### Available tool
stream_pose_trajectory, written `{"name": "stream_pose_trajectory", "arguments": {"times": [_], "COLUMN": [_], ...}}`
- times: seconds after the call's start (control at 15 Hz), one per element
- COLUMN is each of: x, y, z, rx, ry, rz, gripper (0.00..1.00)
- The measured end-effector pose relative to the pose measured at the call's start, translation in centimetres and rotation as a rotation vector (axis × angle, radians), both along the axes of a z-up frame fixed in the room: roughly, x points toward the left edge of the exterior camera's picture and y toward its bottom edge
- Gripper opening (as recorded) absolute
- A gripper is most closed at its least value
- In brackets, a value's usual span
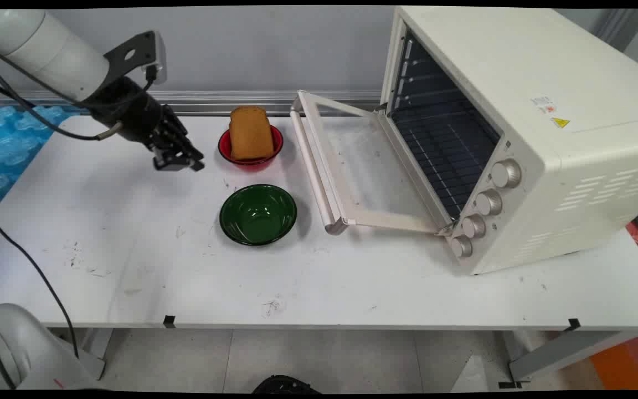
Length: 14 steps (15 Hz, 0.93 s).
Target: Close the oven
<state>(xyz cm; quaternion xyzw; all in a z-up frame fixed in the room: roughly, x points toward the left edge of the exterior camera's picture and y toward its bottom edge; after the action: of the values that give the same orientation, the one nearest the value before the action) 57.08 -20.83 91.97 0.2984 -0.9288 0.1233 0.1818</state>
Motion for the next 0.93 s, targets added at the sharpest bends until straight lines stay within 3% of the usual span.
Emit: {"name": "stream_pose_trajectory", "arguments": {"times": [0.33,0.93], "x": [-1.4,-4.0], "y": [-1.8,-5.4], "z": [-1.3,-6.6], "rx": [-0.034,-0.086], "ry": [0.084,0.197], "rz": [0.017,0.009], "gripper": [0.00,0.00]}}
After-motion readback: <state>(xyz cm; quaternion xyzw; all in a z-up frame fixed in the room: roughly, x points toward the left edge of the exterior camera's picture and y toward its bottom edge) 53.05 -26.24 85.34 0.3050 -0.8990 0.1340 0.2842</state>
